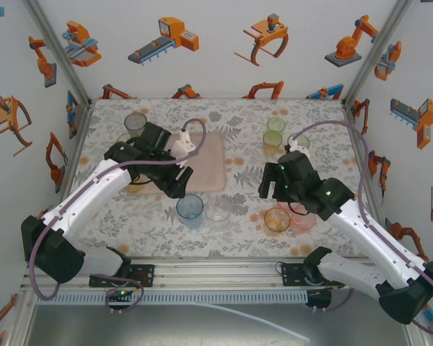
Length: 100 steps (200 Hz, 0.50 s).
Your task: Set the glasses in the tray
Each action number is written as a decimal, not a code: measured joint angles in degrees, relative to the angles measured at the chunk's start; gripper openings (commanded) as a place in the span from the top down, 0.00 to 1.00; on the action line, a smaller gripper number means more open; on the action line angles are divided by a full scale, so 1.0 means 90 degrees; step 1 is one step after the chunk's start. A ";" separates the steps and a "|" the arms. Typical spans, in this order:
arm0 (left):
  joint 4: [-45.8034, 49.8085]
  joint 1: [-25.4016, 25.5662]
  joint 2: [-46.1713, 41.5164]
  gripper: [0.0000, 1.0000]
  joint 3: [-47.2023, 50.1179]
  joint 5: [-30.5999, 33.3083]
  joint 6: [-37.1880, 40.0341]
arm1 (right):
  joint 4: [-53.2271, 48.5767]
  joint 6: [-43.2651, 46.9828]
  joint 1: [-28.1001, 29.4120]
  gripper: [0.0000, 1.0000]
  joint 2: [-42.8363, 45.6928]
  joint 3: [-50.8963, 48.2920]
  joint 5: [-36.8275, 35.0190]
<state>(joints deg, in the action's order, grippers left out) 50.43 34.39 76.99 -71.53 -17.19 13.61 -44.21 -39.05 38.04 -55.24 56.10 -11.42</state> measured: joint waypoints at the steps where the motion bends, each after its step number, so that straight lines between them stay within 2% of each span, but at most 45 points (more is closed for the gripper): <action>1: -0.0002 0.0000 0.0000 0.42 0.0000 0.0000 0.0000 | 0.0002 0.0000 0.0000 0.25 -0.0002 -0.0002 0.0000; 100: -0.0202 0.0121 0.0015 0.45 0.0384 0.0027 0.0112 | 0.0136 0.0002 0.0000 0.24 0.0000 -0.0180 0.0002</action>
<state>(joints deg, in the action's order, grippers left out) 48.62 35.48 77.12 -68.07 -16.95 14.61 -42.98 -39.03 38.04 -55.24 54.48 -11.40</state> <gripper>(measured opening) 0.554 0.757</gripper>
